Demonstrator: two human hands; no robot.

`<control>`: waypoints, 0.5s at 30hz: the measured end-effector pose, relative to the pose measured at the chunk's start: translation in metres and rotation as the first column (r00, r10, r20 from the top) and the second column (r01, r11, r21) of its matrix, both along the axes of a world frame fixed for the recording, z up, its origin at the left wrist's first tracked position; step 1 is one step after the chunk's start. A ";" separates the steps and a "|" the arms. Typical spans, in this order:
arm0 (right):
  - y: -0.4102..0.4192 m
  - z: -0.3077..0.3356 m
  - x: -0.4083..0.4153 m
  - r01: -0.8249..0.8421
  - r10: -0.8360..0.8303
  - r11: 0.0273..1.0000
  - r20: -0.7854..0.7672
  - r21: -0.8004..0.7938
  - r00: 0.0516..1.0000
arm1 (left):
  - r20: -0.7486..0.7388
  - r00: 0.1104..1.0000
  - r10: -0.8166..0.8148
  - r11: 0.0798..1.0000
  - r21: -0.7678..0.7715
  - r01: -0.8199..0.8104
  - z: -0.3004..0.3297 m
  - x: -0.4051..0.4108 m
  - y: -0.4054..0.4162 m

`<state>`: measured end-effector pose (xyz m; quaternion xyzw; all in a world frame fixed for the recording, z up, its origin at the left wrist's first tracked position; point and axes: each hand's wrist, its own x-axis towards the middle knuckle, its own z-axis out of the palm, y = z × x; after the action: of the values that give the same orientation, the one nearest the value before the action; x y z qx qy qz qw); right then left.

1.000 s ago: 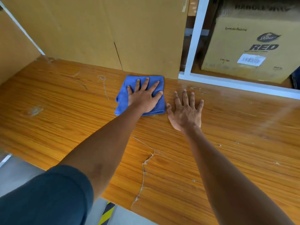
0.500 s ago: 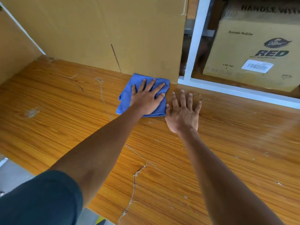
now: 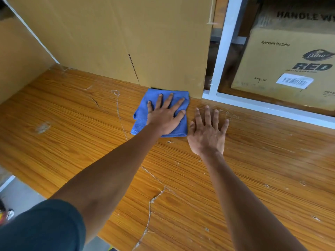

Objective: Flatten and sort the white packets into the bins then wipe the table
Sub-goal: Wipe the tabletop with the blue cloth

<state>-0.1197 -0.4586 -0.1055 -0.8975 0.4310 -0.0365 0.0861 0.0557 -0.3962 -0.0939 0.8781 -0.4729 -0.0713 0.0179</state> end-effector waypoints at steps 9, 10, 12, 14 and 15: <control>-0.001 -0.001 0.000 -0.004 0.004 1.000 -0.022 -0.002 1.000 | -0.023 0.974 0.223 0.973 0.062 -0.221 0.009 0.054 0.013; 0.000 -0.001 0.001 0.000 0.000 1.000 -0.023 0.000 1.000 | -0.023 0.984 0.178 0.982 0.064 -0.176 0.009 0.042 0.012; 0.001 0.000 0.000 0.001 -0.001 1.000 -0.018 -0.001 1.000 | 0.008 1.000 0.021 0.999 0.045 -0.022 0.003 0.012 0.014; 0.000 0.001 0.001 0.002 -0.002 1.000 -0.010 0.008 1.000 | 0.014 0.995 -0.097 0.995 0.022 0.097 0.001 -0.001 0.016; 0.000 0.001 0.001 0.002 -0.002 1.000 -0.010 0.013 1.000 | 0.007 0.993 -0.119 0.993 0.010 0.119 0.000 0.002 0.017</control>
<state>-0.1183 -0.4583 -0.1040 -0.8967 0.4325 -0.0294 0.0895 0.0574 -0.3795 -0.0935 0.8486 -0.5241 -0.0715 0.0075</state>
